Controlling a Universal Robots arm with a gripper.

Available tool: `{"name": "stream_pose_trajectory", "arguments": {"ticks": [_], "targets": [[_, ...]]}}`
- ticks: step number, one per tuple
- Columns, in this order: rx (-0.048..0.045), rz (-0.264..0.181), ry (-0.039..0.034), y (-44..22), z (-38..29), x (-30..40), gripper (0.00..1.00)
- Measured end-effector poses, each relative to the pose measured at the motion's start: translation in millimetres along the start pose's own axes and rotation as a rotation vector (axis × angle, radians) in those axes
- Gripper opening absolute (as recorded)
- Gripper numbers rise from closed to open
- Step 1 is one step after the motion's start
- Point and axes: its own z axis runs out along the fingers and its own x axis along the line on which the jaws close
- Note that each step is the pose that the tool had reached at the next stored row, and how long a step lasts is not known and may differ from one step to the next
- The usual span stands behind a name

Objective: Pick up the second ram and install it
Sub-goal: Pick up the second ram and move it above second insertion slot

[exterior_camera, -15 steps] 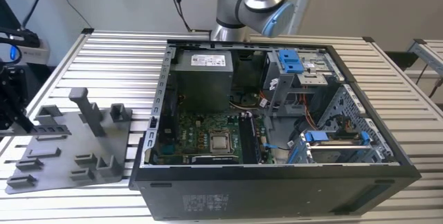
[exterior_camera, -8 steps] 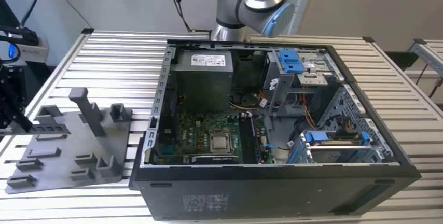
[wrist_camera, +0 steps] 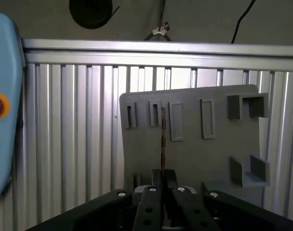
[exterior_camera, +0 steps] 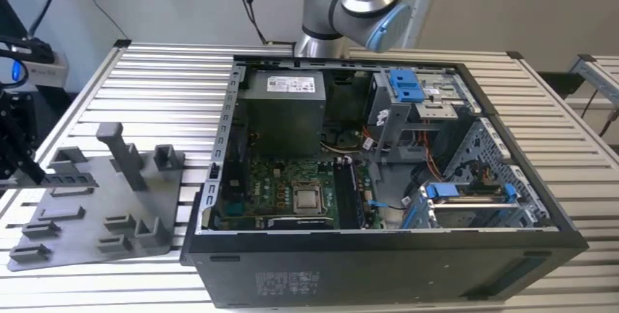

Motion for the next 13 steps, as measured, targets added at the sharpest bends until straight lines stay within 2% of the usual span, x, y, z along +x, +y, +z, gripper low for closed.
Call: {"name": "stream_pose_trajectory", "arguments": {"ticks": [5,13], "targets": [[0.0002,0.0,0.0,0.0,-6.0,0.0,0.14],[-0.0088,0.0,-0.0001,-0.2,-28.3,0.0,0.14]]}}
